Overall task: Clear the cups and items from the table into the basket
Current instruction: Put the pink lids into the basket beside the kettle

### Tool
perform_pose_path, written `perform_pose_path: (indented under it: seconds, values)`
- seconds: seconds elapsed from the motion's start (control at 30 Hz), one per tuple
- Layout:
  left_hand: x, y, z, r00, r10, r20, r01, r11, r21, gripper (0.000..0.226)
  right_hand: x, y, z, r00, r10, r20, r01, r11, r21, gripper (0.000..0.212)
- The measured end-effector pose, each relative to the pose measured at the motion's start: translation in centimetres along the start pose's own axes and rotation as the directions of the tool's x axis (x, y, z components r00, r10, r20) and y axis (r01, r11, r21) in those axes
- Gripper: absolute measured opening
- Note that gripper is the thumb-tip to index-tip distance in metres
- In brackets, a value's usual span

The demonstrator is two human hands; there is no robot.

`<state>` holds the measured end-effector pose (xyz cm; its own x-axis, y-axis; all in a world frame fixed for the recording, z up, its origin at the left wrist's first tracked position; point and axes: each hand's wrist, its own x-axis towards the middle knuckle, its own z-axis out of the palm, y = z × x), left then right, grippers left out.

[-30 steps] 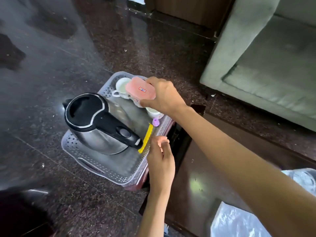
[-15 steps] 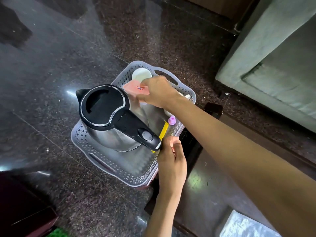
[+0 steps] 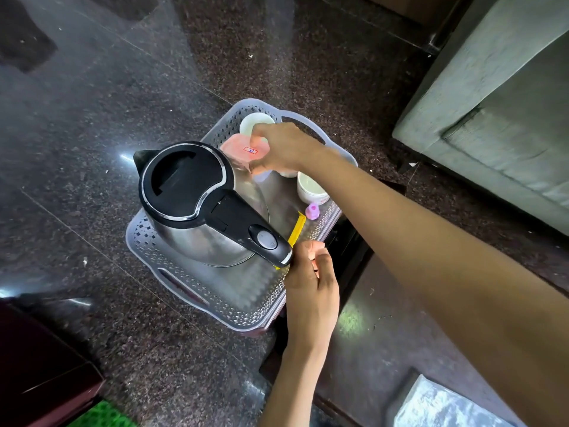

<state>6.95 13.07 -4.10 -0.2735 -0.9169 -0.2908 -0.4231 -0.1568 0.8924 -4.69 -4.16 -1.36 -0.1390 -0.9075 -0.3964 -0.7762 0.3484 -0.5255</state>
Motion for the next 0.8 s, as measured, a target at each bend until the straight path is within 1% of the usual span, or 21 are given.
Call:
perform_pose_path:
  seconds: [0.1, 0.17, 0.23, 0.3, 0.4, 0.5, 0.6, 0.8]
  values:
    - [-0.1, 0.0, 0.1, 1.000, 0.004, -0.008, -0.004, 1.000, -0.007, 0.011, -0.1, -0.1, -0.6, 0.999, 0.031, 0.024, -0.033, 0.997, 0.075, 0.048]
    - [-0.1, -0.1, 0.1, 1.000, 0.006, -0.012, -0.007, 1.000, -0.009, 0.011, 0.1, 0.1, -0.6, 0.998, 0.061, 0.016, -0.063, 0.987, 0.145, 0.042]
    - [-0.1, -0.1, 0.2, 1.000, 0.000, -0.012, 0.000, 1.000, -0.015, 0.011, 0.4, 0.2, -0.4, 0.995, 0.101, -0.011, -0.098, 0.980, 0.175, 0.033]
    - [0.0, -0.1, 0.3, 1.000, -0.002, -0.010, 0.002, 1.000, -0.016, 0.011, 0.8, 0.1, 0.0, 0.987, 0.140, -0.085, -0.126, 0.981, 0.149, 0.028]
    - [0.0, -0.1, 0.3, 1.000, 0.003, -0.009, -0.003, 1.000, -0.013, 0.010, 1.5, 0.3, 0.2, 0.966, 0.175, -0.189, -0.175, 0.984, 0.013, 0.035]
    - [0.0, -0.1, 0.2, 1.000, -0.002, 0.000, 0.002, 1.000, -0.026, 0.011, 1.7, 0.4, -0.4, 0.954, 0.218, -0.204, -0.227, 0.974, -0.022, 0.040]
    - [0.0, -0.1, 0.1, 1.000, -0.005, 0.000, 0.005, 1.000, -0.027, 0.010, 1.8, -0.1, -0.9, 0.960, 0.181, -0.215, -0.209, 0.971, -0.117, 0.042]
    - [0.0, -0.2, 0.1, 1.000, -0.005, 0.002, 0.005, 1.000, -0.022, 0.010, 2.2, -0.5, -1.2, 0.967, 0.147, -0.210, -0.186, 0.966, -0.177, 0.043]
